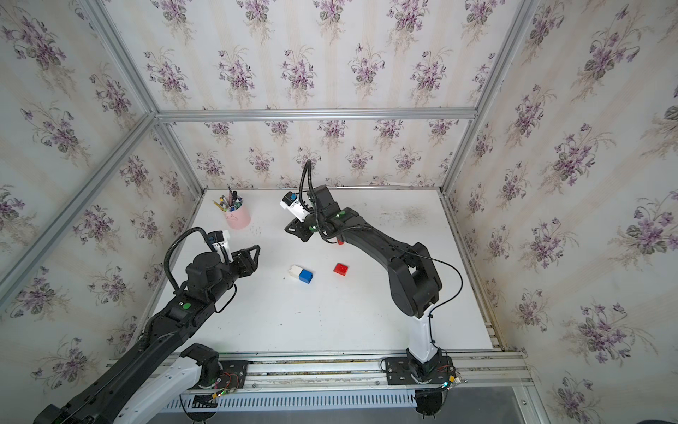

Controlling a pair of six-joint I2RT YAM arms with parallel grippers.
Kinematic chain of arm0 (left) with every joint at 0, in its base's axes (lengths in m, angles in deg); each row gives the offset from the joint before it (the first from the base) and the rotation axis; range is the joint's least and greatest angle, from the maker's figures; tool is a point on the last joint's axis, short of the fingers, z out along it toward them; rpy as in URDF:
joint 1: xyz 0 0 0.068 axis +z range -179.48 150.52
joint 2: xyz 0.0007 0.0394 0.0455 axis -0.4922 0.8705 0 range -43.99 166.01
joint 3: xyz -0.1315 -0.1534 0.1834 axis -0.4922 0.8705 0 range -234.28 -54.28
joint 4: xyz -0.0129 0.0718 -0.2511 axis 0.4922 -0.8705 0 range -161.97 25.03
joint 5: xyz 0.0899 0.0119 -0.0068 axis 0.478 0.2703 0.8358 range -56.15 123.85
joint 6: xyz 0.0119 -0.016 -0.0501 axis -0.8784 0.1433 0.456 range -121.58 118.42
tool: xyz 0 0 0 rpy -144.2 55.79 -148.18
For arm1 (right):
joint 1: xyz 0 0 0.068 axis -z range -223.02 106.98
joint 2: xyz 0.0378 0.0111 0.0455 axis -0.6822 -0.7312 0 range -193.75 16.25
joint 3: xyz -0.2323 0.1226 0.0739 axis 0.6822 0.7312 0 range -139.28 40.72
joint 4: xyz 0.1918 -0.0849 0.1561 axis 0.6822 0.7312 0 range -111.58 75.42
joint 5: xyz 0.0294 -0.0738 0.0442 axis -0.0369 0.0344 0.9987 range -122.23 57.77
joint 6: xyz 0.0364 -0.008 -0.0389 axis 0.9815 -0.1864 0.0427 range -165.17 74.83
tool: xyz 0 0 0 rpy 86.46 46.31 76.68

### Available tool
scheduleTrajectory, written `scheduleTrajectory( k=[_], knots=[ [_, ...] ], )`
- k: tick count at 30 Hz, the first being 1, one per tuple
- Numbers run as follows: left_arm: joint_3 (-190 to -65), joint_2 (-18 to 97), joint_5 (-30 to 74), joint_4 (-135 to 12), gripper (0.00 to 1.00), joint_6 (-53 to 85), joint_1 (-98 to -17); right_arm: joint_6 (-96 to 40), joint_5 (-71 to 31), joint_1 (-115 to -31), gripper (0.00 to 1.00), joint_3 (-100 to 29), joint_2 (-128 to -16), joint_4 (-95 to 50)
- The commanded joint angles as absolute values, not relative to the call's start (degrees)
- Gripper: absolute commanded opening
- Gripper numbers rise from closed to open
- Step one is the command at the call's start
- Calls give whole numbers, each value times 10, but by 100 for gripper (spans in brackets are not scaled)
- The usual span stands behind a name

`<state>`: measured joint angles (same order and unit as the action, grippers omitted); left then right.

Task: Assemble the letter r with lego
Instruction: Pick up the lego brick from the center of the board.

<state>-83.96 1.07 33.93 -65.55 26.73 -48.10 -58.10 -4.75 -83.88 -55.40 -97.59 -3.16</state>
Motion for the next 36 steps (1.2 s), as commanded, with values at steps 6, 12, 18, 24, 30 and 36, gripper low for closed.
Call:
scheduleTrajectory(
  k=[6,12,18,24,30,36],
  knots=[
    [-836,-5,361,-667,61,264,-479,-677,-138,-874,52,-698,-1096,166],
    [-831,-17,365,-679,61,267,-479,-696,-158,-884,57,-762,-1151,232],
    [-827,-30,374,-685,62,269,-479,-707,-192,-908,58,-805,-1194,288],
    [-822,-35,376,-688,62,268,-479,-698,-206,-913,59,-798,-1207,305],
    [-818,-38,383,-689,62,268,-479,-696,-209,-917,62,-792,-1210,314],
    [-812,-34,384,-688,62,274,-479,-696,-184,-921,68,-781,-1212,327]
  ],
)
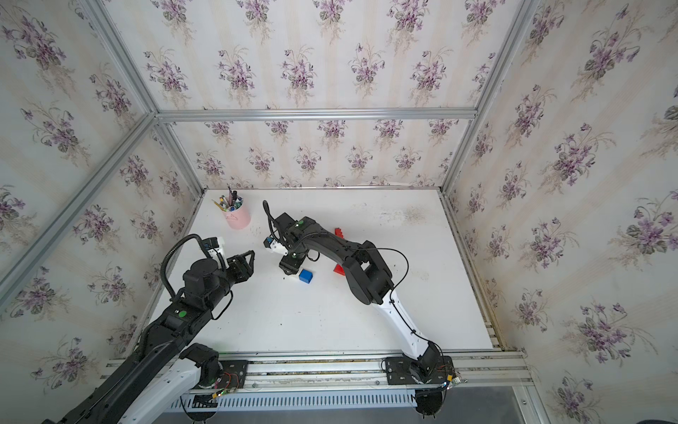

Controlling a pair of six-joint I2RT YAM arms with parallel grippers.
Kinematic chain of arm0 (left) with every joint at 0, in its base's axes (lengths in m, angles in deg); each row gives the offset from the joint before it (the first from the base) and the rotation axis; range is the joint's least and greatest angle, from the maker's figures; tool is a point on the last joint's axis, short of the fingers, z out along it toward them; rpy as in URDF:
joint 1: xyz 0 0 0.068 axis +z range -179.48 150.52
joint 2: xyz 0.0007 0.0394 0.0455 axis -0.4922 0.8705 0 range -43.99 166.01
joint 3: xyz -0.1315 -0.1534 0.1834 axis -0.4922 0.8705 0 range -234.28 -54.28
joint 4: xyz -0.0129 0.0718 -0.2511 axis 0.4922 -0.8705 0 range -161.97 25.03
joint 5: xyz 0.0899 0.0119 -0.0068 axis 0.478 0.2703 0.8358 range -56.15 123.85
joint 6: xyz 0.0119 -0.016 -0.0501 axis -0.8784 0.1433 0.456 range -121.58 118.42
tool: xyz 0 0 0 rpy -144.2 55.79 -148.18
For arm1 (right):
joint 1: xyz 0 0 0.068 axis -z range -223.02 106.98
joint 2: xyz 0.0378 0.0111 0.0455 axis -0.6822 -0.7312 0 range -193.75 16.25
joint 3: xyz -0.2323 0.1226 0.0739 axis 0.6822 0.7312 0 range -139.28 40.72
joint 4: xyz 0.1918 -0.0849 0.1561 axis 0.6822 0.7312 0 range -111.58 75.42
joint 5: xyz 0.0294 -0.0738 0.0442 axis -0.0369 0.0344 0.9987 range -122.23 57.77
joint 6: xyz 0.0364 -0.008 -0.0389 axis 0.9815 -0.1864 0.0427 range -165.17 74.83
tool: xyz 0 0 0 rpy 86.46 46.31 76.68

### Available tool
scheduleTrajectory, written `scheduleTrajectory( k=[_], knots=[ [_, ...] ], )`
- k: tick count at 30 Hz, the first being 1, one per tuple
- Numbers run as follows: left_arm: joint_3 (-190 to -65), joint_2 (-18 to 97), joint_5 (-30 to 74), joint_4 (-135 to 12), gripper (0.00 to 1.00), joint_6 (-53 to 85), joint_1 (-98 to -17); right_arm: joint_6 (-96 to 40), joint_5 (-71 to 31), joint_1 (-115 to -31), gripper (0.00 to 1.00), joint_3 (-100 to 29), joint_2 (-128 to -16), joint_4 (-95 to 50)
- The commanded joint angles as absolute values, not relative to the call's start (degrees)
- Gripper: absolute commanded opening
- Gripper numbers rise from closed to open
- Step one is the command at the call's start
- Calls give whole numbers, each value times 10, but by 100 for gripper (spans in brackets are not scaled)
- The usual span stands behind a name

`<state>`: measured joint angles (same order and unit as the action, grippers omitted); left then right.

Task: Assemble the letter r with lego
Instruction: Pick up the lego brick from the center of the board.

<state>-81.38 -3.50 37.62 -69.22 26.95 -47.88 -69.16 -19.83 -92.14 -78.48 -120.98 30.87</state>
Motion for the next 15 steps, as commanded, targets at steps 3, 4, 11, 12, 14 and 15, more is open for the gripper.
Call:
scheduleTrajectory(
  k=[3,4,11,12,14,15],
  knots=[
    [-812,-35,383,-687,62,275,-479,-694,-194,-921,68,-758,-1201,310],
    [-812,-35,383,-687,62,275,-479,-694,-196,-921,68,-756,-1201,309],
    [-812,-31,383,-685,62,276,-478,-695,-175,-921,64,-757,-1203,302],
    [-812,-30,383,-685,62,276,-478,-695,-173,-921,63,-757,-1203,298],
    [-812,-30,383,-685,62,276,-479,-695,-174,-922,61,-765,-1206,300],
    [-812,-29,383,-685,62,276,-479,-694,-177,-923,60,-772,-1209,303]
  ],
)
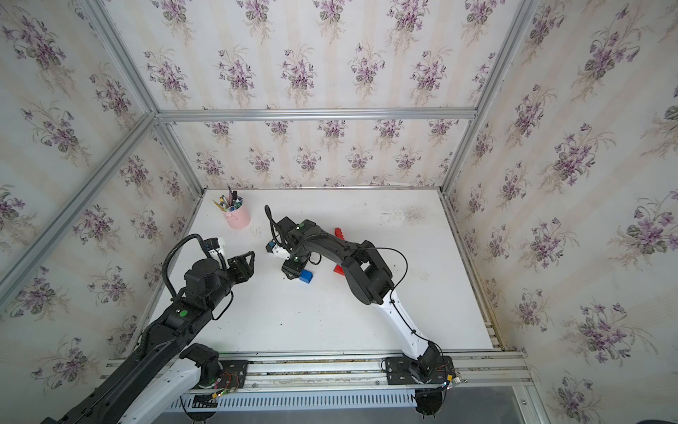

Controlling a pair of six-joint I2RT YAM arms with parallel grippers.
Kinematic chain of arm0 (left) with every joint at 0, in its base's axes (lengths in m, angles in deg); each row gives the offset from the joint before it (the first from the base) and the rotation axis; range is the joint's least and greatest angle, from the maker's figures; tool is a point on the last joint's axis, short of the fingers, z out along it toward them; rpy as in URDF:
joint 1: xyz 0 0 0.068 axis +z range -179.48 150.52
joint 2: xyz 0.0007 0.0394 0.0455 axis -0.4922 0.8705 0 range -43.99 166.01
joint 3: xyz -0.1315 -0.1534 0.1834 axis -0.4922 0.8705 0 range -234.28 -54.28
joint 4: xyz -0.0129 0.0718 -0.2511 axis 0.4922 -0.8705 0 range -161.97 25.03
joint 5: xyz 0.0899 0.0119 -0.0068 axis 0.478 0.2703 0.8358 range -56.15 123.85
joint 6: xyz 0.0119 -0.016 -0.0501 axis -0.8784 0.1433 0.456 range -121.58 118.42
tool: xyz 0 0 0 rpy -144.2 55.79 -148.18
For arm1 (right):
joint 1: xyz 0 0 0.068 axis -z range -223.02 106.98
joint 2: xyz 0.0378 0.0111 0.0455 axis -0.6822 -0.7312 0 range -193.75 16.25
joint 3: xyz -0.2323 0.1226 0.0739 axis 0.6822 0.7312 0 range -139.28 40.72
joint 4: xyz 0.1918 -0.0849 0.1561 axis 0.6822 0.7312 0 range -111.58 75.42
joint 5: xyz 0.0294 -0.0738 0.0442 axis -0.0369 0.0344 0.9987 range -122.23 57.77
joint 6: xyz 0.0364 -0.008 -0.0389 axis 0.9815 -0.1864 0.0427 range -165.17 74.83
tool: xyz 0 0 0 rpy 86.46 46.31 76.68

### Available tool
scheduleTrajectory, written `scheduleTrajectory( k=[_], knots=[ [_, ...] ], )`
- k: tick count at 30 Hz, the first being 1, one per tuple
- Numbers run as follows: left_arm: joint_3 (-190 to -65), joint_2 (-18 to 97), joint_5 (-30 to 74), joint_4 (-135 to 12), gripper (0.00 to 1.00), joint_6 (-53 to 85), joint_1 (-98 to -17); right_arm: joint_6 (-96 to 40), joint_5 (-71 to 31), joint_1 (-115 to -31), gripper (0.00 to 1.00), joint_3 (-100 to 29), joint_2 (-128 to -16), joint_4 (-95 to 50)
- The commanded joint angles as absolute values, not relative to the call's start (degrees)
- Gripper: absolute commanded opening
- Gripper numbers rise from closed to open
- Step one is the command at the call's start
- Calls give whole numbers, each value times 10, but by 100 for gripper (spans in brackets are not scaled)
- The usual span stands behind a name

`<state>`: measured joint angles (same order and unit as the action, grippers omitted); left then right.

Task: Assemble the letter r with lego
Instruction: Pick up the lego brick from the center of the board.

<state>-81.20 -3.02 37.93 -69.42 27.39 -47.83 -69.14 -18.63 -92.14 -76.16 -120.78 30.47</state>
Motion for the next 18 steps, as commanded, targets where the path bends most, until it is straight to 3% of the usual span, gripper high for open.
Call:
scheduleTrajectory(
  k=[1,18],
  knots=[
    [-812,-29,383,-685,62,277,-479,-695,-182,-922,58,-779,-1214,308],
    [-809,-23,383,-683,62,279,-479,-694,-186,-923,44,-788,-1223,317]
  ],
)
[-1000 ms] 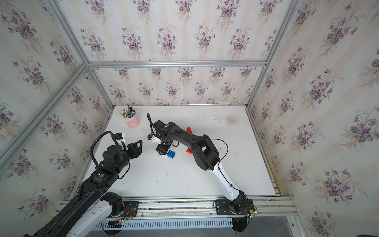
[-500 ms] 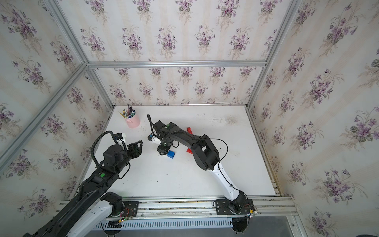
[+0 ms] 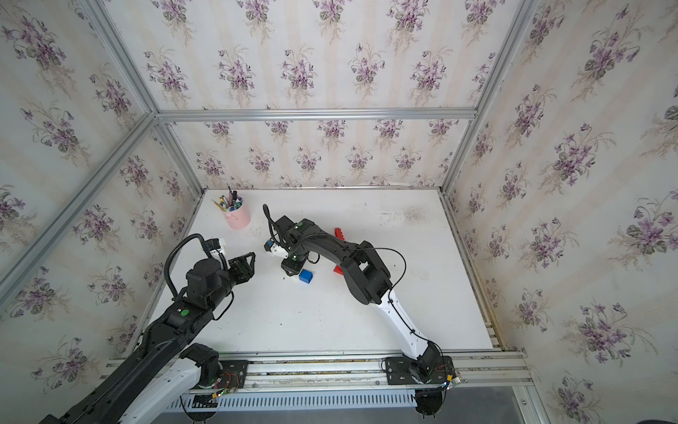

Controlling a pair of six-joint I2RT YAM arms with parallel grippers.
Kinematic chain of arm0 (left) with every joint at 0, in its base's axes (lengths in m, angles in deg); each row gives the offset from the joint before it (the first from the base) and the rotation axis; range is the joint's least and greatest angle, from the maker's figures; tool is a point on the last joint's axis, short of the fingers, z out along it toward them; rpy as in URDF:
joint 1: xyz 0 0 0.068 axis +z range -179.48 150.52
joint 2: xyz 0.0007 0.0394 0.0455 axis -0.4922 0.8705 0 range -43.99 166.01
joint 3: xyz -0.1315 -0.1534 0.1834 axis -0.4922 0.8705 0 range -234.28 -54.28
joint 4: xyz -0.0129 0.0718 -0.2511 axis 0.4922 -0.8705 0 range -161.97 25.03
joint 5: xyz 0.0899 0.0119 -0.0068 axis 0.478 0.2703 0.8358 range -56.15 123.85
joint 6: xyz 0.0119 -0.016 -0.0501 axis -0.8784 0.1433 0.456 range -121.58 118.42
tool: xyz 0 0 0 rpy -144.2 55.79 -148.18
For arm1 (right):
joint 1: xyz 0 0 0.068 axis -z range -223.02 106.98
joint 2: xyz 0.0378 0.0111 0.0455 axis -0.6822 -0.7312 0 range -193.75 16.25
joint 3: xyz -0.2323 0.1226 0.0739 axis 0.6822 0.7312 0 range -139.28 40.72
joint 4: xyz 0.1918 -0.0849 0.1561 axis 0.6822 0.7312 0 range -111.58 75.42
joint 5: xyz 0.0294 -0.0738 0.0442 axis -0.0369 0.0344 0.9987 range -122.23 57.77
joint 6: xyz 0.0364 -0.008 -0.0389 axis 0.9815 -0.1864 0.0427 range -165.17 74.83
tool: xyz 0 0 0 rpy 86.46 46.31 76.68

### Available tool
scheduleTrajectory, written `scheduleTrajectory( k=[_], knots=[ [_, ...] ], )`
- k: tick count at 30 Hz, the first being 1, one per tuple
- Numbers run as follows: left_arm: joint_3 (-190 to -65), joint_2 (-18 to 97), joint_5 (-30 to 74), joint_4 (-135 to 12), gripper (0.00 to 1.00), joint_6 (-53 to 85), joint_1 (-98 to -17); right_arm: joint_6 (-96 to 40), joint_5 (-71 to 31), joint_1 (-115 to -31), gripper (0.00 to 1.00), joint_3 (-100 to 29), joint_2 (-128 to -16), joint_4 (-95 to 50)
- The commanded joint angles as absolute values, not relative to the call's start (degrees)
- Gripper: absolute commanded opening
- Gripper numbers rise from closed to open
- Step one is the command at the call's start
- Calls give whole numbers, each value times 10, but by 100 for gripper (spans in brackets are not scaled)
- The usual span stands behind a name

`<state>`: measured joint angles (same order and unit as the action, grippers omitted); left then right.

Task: Assemble the letter r with lego
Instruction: Pick up the lego brick from the center of the board, then place the lego brick at the center of the board.

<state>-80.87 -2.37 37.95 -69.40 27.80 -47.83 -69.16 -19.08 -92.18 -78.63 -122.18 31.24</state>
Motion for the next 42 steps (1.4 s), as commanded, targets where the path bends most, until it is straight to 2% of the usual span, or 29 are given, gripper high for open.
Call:
scheduleTrajectory(
  k=[1,11,20,26,32,35,42],
  knots=[
    [-808,-24,383,-682,62,278,-479,-694,-185,-923,43,-788,-1223,316],
    [-808,-20,383,-680,62,280,-479,-694,-187,-923,36,-783,-1220,315],
    [-814,-24,388,-683,62,277,-479,-661,-145,-902,35,-701,-1132,193],
    [-814,-23,390,-682,62,277,-479,-565,-84,-881,34,-498,-1007,-64],
    [-820,-8,385,-674,62,278,-479,-410,-44,-883,33,-203,-884,-516],
    [-827,4,378,-670,62,279,-479,-370,-91,-902,31,-101,-860,-706],
    [-835,24,360,-658,62,287,-479,-371,-250,-959,28,-14,-891,-913]
  ],
)
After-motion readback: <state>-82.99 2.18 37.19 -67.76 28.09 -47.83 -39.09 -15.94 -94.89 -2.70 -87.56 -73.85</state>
